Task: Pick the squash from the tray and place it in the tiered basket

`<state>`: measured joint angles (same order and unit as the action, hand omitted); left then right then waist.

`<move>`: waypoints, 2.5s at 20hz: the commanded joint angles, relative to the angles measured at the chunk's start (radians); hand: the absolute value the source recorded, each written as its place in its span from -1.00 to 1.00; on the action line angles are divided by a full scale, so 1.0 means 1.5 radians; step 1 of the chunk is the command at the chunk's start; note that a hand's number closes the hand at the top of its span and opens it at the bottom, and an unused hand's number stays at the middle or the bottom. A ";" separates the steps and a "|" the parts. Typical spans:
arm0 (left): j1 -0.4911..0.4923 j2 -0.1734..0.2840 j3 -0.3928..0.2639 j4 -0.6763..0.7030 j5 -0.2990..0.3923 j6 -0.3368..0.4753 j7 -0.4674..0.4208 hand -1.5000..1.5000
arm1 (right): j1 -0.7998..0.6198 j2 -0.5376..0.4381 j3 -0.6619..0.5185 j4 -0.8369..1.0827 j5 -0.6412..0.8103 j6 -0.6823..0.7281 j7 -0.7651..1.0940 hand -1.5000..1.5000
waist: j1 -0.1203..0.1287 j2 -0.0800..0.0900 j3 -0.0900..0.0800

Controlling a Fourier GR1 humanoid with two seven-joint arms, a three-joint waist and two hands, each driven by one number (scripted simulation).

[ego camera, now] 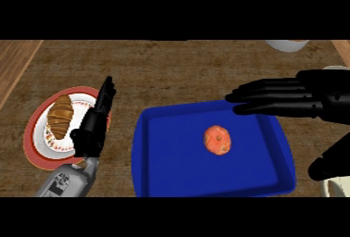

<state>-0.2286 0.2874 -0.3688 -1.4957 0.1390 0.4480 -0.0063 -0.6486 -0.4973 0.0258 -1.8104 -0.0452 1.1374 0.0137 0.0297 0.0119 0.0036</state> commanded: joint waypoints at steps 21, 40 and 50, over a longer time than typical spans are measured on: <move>0.000 -0.035 0.012 -0.009 -0.050 -0.002 0.035 0.00 | 0.023 -0.190 0.264 0.149 0.434 -0.274 -0.462 -1.00 | -0.006 -0.003 -0.001; 0.024 -0.063 0.080 0.002 -0.070 -0.064 0.012 0.00 | 0.026 -0.090 0.279 0.313 0.595 -0.475 -0.547 -1.00 | -0.016 -0.007 -0.002; 0.033 -0.057 0.103 -0.037 -0.086 -0.090 0.040 0.00 | -0.003 -0.039 0.296 0.373 0.638 -0.445 -0.561 -1.00 | -0.015 -0.008 -0.002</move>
<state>-0.1784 0.1966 -0.2353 -1.5224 0.0122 0.3305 0.0239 -0.6347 -0.5629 0.4851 -1.2824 0.8909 0.4078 -0.7434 0.0075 0.0012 -0.0001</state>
